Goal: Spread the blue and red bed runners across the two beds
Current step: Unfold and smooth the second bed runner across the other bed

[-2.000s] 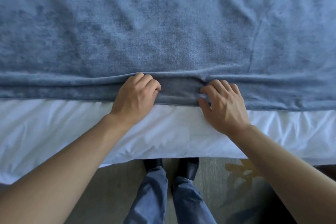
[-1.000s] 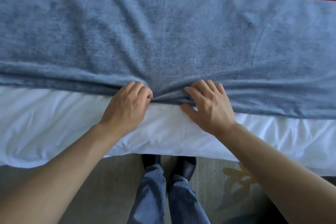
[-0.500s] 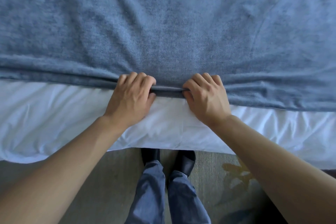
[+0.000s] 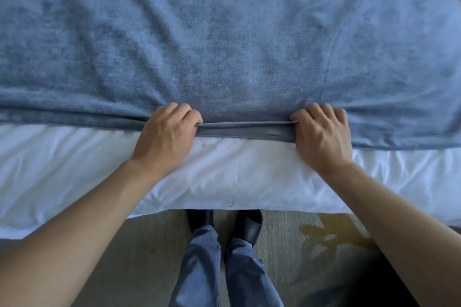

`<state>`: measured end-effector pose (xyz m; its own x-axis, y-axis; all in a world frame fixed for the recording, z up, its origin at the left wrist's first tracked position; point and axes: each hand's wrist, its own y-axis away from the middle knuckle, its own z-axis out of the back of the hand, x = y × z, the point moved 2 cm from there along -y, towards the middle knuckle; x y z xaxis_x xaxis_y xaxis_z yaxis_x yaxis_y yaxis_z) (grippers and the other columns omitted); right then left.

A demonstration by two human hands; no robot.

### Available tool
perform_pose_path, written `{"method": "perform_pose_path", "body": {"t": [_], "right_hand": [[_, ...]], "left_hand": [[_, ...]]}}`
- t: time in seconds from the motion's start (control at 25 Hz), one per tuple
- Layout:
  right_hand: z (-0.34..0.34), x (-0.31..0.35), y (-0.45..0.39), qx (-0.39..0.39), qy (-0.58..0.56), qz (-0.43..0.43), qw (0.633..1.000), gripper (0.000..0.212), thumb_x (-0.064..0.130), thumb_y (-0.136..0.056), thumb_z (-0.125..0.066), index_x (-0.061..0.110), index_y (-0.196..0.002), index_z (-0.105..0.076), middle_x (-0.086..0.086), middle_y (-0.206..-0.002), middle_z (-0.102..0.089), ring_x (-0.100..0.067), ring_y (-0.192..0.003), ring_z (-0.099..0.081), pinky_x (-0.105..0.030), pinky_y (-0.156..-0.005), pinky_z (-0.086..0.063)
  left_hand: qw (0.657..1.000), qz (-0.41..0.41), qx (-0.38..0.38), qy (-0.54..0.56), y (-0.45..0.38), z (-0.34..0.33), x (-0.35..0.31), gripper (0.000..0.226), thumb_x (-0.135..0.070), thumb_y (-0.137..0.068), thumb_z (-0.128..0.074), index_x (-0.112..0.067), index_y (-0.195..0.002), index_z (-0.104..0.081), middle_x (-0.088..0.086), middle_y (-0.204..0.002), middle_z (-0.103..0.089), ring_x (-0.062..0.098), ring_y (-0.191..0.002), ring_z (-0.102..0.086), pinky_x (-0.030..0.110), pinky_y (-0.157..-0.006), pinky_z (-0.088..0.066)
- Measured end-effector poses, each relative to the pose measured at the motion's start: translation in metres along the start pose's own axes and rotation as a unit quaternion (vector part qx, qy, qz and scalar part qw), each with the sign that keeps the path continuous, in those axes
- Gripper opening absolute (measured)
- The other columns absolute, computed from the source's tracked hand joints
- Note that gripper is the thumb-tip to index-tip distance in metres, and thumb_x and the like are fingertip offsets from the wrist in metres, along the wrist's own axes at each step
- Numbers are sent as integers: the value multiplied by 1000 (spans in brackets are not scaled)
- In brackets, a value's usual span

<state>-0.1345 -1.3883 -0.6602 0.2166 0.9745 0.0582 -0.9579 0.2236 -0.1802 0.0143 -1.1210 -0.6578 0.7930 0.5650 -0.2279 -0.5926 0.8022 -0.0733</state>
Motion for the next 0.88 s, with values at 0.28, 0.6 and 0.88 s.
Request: {"method": "perform_pose_path", "body": {"t": [0.28,0.6,0.88], "right_hand": [[6,-44,12,11,20,-41,999,8,6,-90,-62,11,-89,-67,-8,-89,-60,-33,-85,-54,-45,-81,-37],[11,-42,38,26,-9,-17,999,9,13,-93,-52,13,-92,-61,-5,-87,-56,-30,-82,-51,-41,-83,-35],[3,44,-18,41,-40,54,997,12,5,-84,-65,12,-94,-67,-5,-83,-57,-29,-75,-54,-39,-74,-39]], "left_hand": [[1000,15,-12,-11,-4,-6,-11,12,-4,-88,-51,-12,-91,-59,6,-84,-54,29,-76,-47,40,-68,-37],[1000,-1,-5,-8,0,-11,-25,24,8,-79,-62,-12,-92,-59,4,-84,-54,26,-75,-47,39,-68,-40],[1000,12,10,-11,5,5,3,14,-5,-80,-66,-14,-89,-61,3,-85,-55,28,-78,-51,40,-68,-39]]}}
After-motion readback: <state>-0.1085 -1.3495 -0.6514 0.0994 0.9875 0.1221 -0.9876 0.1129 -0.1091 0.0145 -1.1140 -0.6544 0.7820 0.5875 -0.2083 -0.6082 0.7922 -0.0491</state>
